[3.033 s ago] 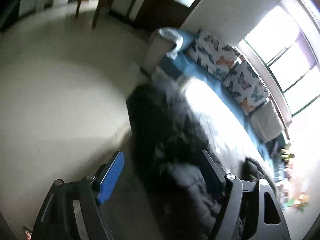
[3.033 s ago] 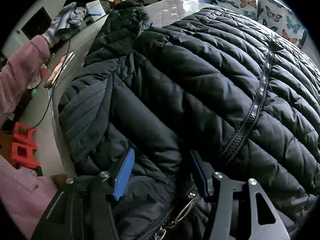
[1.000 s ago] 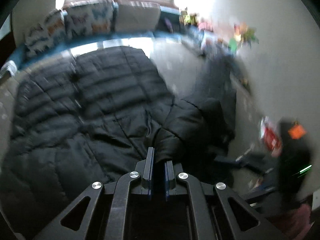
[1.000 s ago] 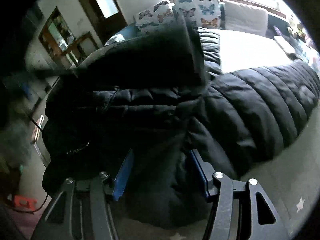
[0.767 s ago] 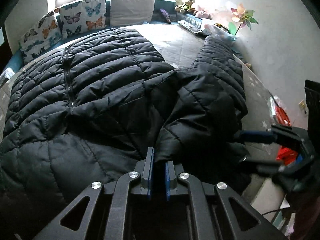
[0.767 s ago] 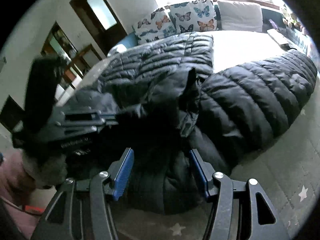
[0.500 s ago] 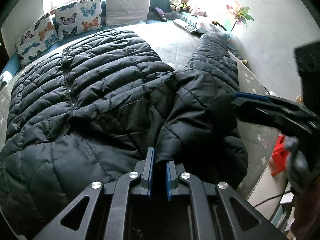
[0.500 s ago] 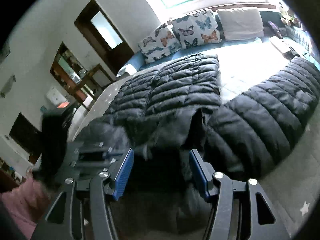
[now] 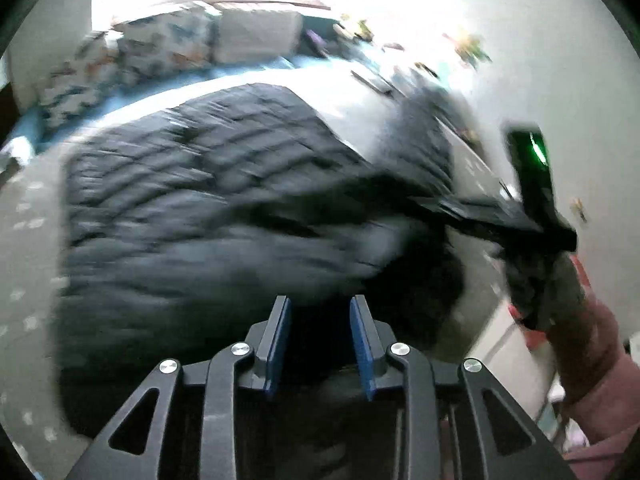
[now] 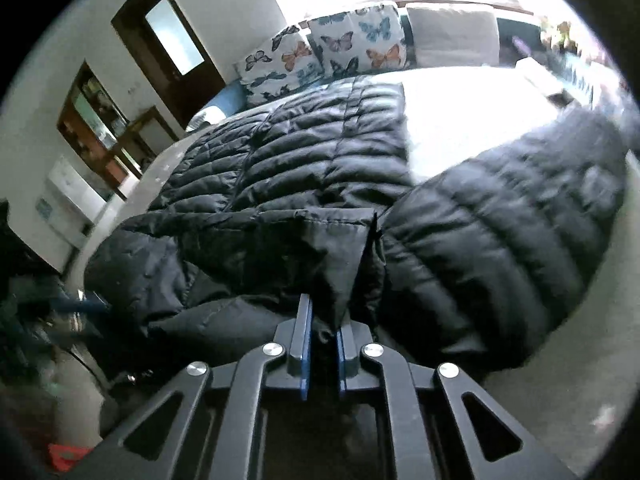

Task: Fold large clothes
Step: 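Fold the coat's side panel over the body with the left gripper toward the right gripper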

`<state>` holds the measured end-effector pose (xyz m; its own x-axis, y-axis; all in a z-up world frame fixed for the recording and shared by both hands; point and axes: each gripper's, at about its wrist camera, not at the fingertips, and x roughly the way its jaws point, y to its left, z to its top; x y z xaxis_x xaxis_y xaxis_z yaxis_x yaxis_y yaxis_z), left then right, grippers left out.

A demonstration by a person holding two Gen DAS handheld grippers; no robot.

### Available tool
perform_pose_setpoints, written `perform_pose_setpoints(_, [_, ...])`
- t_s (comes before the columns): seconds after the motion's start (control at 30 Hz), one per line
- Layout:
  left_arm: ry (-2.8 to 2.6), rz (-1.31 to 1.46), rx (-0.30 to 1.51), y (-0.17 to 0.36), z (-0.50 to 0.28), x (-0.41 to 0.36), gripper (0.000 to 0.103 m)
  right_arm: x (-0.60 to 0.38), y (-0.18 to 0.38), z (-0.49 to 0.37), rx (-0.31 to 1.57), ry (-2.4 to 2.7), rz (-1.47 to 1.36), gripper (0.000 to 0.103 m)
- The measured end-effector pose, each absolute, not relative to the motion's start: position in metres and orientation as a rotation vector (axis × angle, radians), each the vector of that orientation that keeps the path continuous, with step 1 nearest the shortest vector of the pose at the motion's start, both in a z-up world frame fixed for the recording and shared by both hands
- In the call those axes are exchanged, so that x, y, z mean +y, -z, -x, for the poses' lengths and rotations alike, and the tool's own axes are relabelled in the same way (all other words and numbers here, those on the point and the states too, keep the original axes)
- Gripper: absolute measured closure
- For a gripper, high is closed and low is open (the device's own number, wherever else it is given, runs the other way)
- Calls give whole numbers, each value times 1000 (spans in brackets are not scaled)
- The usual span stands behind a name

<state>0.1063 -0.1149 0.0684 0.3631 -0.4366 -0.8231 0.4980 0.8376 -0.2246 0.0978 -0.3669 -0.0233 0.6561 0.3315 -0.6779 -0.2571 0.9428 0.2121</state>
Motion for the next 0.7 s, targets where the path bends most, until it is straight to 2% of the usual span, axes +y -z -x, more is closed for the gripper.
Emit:
perform_pose_setpoints(0.13, [360, 48, 990, -68, -140, -26, 69, -367, 35, -101, 822, -315, -78, 92])
perform_pose_setpoints(0.3, [200, 156, 1073, -14, -170, 52, 72, -366, 48, -110, 870, -288, -79, 92])
perform_pose_setpoints(0.47, [259, 122, 1086, 26, -152, 47, 72, -369, 33, -106, 872, -270, -68, 91])
perform_pose_setpoints(0.7, [223, -34, 999, 2, -128, 28, 72, -349, -33, -82, 671, -148, 115, 83])
